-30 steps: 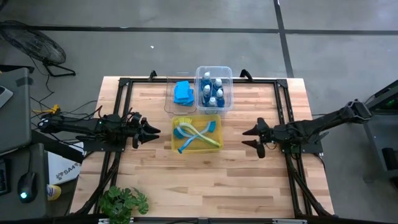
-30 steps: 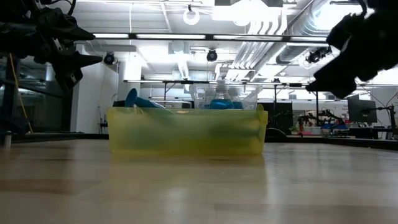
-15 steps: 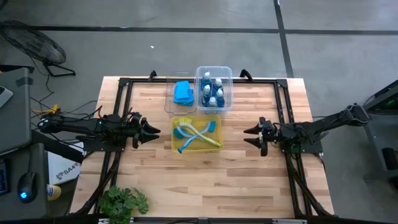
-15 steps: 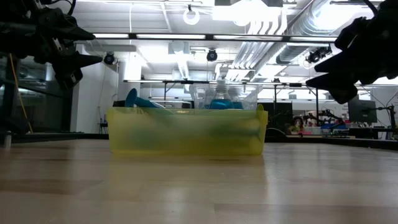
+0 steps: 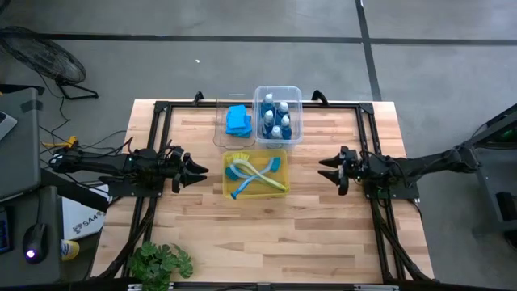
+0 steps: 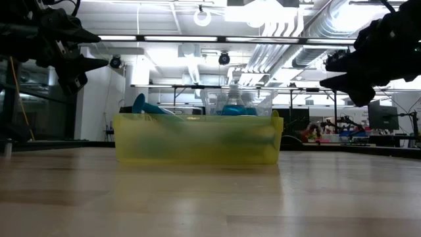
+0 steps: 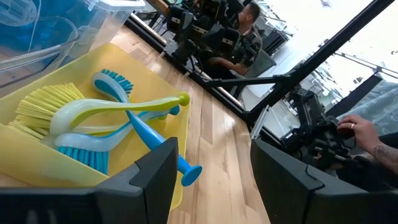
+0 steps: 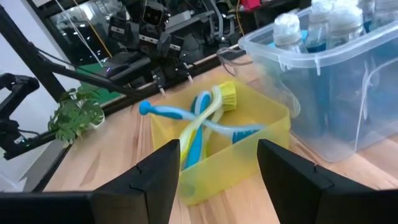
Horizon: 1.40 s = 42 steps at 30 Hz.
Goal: Pick & Place Kitchen Sink Supplies
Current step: Return to Home Position
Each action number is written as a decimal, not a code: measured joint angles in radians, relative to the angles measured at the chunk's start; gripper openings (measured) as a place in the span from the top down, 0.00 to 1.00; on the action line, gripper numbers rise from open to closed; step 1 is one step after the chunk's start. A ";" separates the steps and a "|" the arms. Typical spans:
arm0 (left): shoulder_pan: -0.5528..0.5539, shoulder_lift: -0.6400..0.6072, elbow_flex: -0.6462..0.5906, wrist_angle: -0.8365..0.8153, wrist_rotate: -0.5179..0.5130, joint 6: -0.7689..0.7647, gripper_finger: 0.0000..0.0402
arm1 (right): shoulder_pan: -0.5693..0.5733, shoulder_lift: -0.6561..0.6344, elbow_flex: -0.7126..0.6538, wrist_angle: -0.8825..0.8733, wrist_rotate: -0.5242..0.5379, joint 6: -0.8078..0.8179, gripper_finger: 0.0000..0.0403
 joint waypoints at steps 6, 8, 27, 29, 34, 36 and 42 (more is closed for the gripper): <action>0.000 0.000 0.000 0.000 0.000 0.000 0.51 | 0.000 -0.134 0.000 -0.132 -0.003 0.092 0.48; 0.000 0.000 0.000 0.000 0.000 0.000 0.51 | 0.000 -0.172 0.000 -0.133 -0.027 0.149 0.48; 0.000 0.000 0.000 0.000 0.000 0.000 0.51 | 0.000 -0.285 -0.001 -0.148 -0.114 0.175 0.48; 0.000 0.000 0.000 0.000 0.000 0.000 0.51 | 0.000 -0.285 -0.001 -0.144 -0.114 0.175 0.48; 0.000 0.000 0.000 0.000 0.000 0.000 0.51 | 0.000 -0.285 -0.001 -0.140 -0.114 0.182 0.48; 0.000 0.000 0.000 0.000 0.000 0.000 0.51 | 0.000 -0.285 -0.001 -0.140 -0.114 0.182 0.48; 0.000 0.000 0.000 -0.001 0.000 0.000 0.51 | 0.000 -0.285 -0.001 -0.138 -0.113 0.182 0.48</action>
